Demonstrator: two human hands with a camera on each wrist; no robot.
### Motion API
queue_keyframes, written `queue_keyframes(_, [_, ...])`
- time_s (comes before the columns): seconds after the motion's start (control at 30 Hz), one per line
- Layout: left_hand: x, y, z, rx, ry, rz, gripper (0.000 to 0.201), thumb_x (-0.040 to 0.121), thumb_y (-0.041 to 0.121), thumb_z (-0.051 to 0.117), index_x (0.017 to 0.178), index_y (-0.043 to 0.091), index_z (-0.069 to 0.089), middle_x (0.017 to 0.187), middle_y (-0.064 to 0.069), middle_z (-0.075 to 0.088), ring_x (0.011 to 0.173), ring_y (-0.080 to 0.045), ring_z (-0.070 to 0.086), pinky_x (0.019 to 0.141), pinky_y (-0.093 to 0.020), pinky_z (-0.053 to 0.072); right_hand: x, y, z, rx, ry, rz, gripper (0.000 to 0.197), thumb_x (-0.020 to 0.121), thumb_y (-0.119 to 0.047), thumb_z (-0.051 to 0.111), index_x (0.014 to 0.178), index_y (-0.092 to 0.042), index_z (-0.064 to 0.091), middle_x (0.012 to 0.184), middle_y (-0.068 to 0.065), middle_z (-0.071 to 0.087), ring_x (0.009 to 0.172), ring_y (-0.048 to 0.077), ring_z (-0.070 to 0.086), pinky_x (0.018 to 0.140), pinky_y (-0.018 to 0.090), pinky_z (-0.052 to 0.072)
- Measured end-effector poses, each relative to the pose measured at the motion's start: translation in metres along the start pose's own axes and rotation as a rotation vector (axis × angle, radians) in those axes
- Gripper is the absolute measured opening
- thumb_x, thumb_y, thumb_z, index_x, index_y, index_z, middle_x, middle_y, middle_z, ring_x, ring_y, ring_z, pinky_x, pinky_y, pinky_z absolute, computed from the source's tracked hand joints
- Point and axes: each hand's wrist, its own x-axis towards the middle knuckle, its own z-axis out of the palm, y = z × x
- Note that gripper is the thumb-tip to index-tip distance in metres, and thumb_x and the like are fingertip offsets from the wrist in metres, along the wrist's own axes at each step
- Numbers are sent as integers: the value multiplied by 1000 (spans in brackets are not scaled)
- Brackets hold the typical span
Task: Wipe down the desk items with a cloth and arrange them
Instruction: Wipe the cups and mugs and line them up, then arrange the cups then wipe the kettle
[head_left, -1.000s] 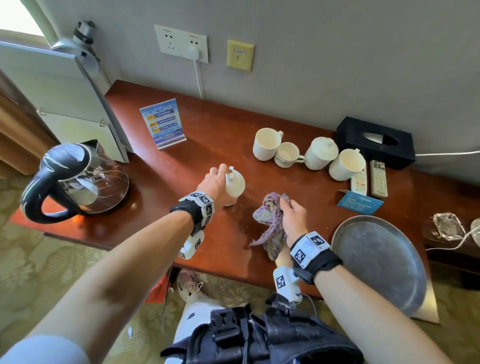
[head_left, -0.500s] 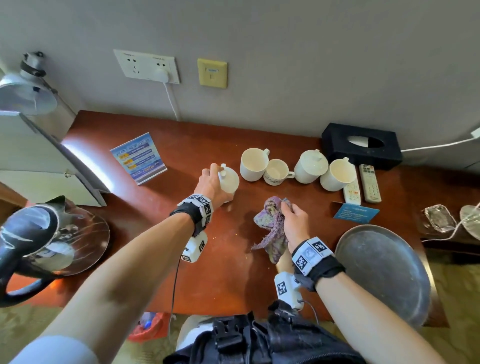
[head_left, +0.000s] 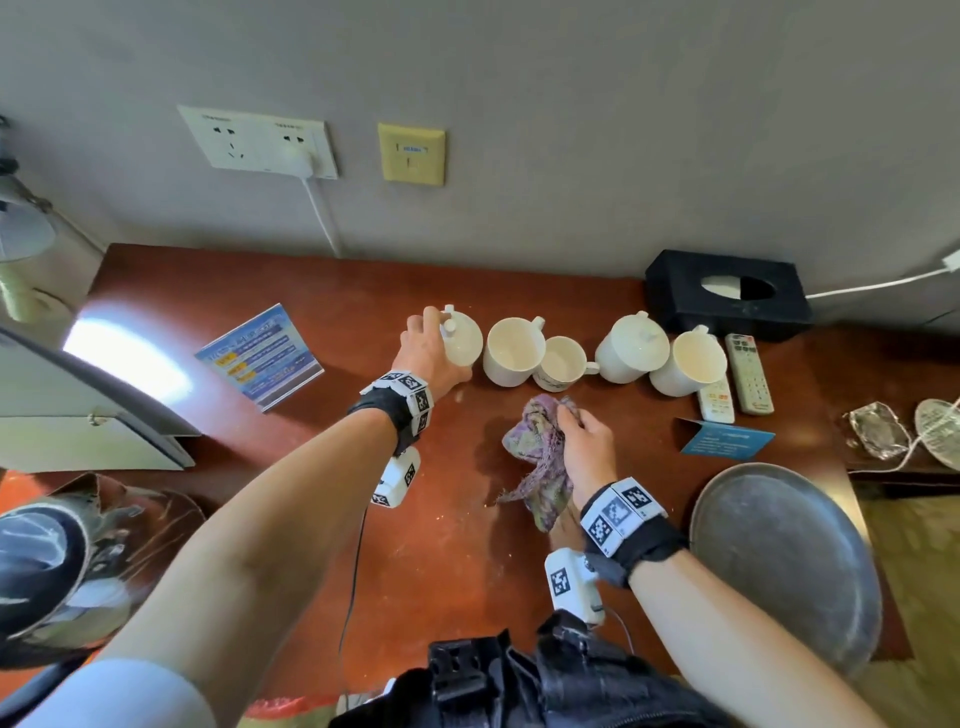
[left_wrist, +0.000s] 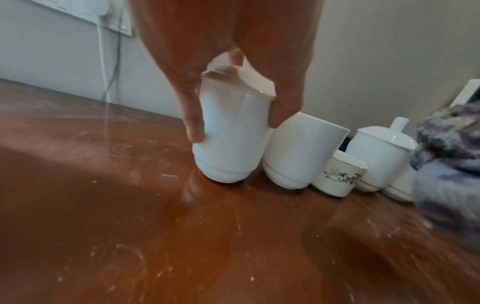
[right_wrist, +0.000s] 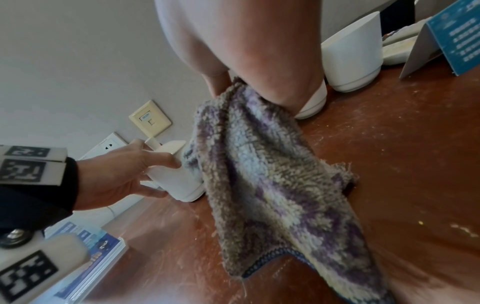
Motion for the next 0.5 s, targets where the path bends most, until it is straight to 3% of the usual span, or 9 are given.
queue_keyframes(0.1, [4, 1, -2, -2, -7, -9, 80, 72, 26, 86, 133, 15, 36, 134, -12, 40, 122, -34, 44, 92, -42, 46, -2, -3, 4, 63, -41, 66, 17, 99, -27, 58, 86, -21, 68, 98, 7, 73, 98, 25, 69, 94, 43, 54])
queue_keyframes(0.2, [1, -2, 0, 1, -4, 6, 79, 72, 25, 86, 133, 15, 36, 135, -12, 40, 122, -34, 44, 89, -40, 45, -1, -2, 7, 89, -75, 144, 7, 90, -25, 66, 88, -19, 70, 100, 9, 74, 100, 29, 69, 98, 48, 52])
queue_keyframes(0.23, [0, -3, 2, -10, 2, 9, 79, 73, 24, 86, 134, 15, 36, 136, -12, 39, 123, -34, 44, 89, -40, 45, -1, 0, 7, 112, -88, 182, 14, 81, -23, 69, 94, -16, 71, 102, 11, 74, 99, 30, 69, 98, 50, 52])
queue_keyframes(0.33, [-5, -4, 5, -77, 22, 25, 82, 75, 20, 84, 140, 15, 36, 142, -13, 35, 127, -36, 42, 95, -42, 43, -3, 1, 6, 248, -124, 269, 69, 54, -9, 68, 121, -2, 61, 114, 20, 69, 101, 36, 69, 97, 53, 52])
queue_keyframes(0.37, [-8, -4, 5, -98, 21, 34, 85, 75, 19, 84, 144, 16, 33, 146, -13, 31, 130, -36, 40, 99, -43, 42, -4, 0, 5, 266, -134, 275, 75, 54, -4, 68, 128, 0, 55, 117, 22, 67, 103, 38, 67, 97, 53, 52])
queue_keyframes(0.4, [-11, -4, 5, -105, 17, 40, 90, 75, 19, 84, 148, 18, 30, 149, -13, 27, 132, -36, 38, 103, -44, 40, -7, -2, 3, 264, -144, 271, 70, 59, 1, 68, 128, 1, 55, 117, 22, 67, 104, 38, 67, 96, 53, 52])
queue_keyframes(0.5, [-24, -8, -1, -94, -3, 31, 106, 73, 24, 87, 155, 24, 18, 156, -11, 16, 138, -35, 32, 112, -49, 37, -13, -6, -3, 235, -197, 203, 36, 82, 12, 60, 115, -1, 65, 105, 21, 71, 98, 37, 69, 90, 47, 55])
